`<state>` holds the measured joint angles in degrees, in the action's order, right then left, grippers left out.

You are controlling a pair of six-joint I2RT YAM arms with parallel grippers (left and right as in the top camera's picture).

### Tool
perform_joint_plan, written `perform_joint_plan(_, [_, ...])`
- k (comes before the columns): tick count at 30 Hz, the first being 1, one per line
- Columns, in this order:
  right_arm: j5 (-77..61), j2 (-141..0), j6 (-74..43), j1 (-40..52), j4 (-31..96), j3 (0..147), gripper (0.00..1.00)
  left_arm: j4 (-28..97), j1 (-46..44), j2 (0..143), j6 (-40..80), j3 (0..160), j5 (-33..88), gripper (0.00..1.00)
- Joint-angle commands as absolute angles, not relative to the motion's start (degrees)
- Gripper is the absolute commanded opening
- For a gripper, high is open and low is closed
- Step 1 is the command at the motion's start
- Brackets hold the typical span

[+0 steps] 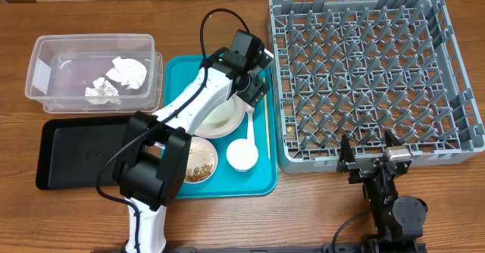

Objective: Sort waste into correct bins and load items into the dishwasher
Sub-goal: 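Lower the left gripper onto the red wrapper and close on it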

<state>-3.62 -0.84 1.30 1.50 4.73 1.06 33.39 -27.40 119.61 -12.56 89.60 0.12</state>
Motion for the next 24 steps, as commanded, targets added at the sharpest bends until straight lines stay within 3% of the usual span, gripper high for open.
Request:
perform_joint_plan(1, [-3.51,-0.19,1.34,1.48,4.49,0.45,1.00,31.35,-27.79,120.66,-14.20,87.24,-0.38,0.88])
perform_joint_plan(18, [-3.51,-0.19,1.34,1.48,4.47,0.45,1.00,17.52,-27.77,120.66,-14.20,78.37,-1.34,0.89])
perform_joint_plan(24, [-3.51,-0.19,1.34,1.48,4.47,0.45,1.00,16.73,-27.77,120.66,-14.17,78.37,-5.08,0.73])
